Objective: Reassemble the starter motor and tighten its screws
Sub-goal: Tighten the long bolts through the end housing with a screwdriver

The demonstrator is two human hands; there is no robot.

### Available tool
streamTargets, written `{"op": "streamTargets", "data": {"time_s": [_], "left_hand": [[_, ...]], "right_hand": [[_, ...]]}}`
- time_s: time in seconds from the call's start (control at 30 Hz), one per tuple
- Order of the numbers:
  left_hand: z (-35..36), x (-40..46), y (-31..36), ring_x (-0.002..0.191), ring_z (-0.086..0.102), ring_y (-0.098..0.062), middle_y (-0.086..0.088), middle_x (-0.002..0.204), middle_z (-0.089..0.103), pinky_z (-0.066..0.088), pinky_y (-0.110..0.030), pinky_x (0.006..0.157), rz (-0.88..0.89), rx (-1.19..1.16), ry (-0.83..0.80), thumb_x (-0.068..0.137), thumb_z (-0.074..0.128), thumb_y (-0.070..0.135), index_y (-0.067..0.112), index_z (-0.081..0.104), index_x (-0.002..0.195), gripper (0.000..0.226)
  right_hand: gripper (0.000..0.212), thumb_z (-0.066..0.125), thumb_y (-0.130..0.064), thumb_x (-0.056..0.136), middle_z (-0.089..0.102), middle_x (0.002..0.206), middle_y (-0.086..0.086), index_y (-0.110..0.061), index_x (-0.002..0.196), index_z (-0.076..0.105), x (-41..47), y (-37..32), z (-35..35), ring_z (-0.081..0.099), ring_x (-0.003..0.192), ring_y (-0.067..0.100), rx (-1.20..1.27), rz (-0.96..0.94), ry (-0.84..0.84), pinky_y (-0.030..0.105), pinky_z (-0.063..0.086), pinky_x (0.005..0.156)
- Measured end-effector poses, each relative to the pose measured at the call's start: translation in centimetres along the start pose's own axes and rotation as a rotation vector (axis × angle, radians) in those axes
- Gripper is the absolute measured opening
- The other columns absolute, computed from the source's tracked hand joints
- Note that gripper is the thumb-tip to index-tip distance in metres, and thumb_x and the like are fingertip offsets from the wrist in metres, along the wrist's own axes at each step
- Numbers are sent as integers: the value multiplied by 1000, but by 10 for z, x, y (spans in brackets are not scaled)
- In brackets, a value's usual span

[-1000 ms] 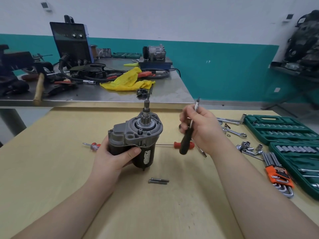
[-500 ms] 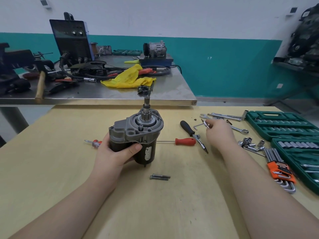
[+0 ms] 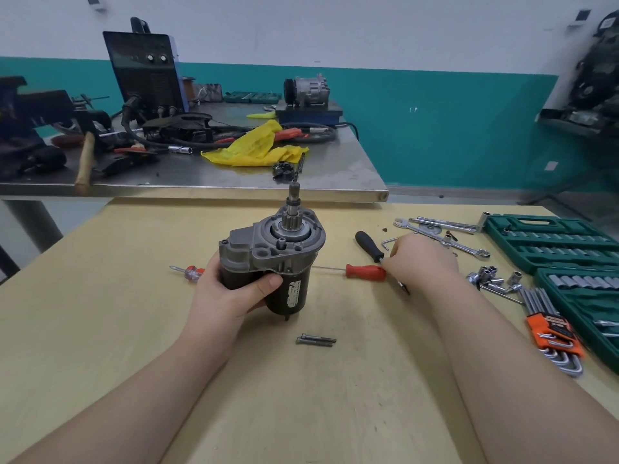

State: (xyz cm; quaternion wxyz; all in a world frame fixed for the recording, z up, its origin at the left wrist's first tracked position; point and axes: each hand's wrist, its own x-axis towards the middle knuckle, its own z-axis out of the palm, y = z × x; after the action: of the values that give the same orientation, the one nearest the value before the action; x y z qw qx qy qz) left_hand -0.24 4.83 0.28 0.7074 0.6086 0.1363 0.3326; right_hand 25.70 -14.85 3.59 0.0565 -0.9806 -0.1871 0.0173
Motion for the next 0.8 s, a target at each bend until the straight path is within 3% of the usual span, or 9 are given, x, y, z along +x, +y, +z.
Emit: {"op": "streamTargets", "data": {"time_s": [0.07,0.27,0.4,0.53,0.63,0.73,0.8], "left_hand": [[-1,0,0,121,72,-37,-12,130,76,59,-71,93,-1,6,0,63,98,26,18,67,136,80],[-2,0,-1,121,73,-36,-12,130,76,60,-68,93,-3,14,1,64,98,27,18,68,135,78],[-1,0,-1,120,73,-35,-11,130,76,61,-67,93,2,21,-4,64,97,28,20,68,135,76],[-2,2,-2,120,73,-35,-10,129,77,61,-67,93,1,32,-2,64,97,29,21,69,134,76],[-4,3,-4,120,74,-34,-9,128,77,61,-67,94,3,44,7,63,98,30,25,70,131,74],[-4,4,-5,120,73,-34,-8,128,77,61,-65,95,5,42,9,62,99,30,26,71,130,73],[-4,4,-5,120,74,-32,-7,128,77,61,-63,95,3,44,3,62,99,30,26,71,130,73]], "right_hand": [[21,60,-44,95,70,82,-3,-25,92,67,2,0,2,60,72,17,-32,21,-15,30,44,63],[14,62,-31,94,65,87,1,-19,96,68,4,3,6,59,72,20,21,24,-22,32,49,64],[29,64,-33,100,73,83,9,-8,94,76,7,9,7,68,74,26,273,6,-95,33,55,66],[26,64,-18,98,61,67,9,-6,75,69,1,11,5,48,57,23,713,8,-148,32,40,60],[23,59,-14,105,62,69,5,-7,86,71,-12,-4,-8,49,58,19,1009,-114,-122,35,42,59],[21,54,-16,107,60,60,-1,-8,93,68,-29,-28,-36,52,55,17,1089,-246,-13,40,42,60],[15,55,-15,108,64,62,-8,-18,101,68,-45,-42,-57,55,56,12,1137,-315,68,36,48,57]]}}
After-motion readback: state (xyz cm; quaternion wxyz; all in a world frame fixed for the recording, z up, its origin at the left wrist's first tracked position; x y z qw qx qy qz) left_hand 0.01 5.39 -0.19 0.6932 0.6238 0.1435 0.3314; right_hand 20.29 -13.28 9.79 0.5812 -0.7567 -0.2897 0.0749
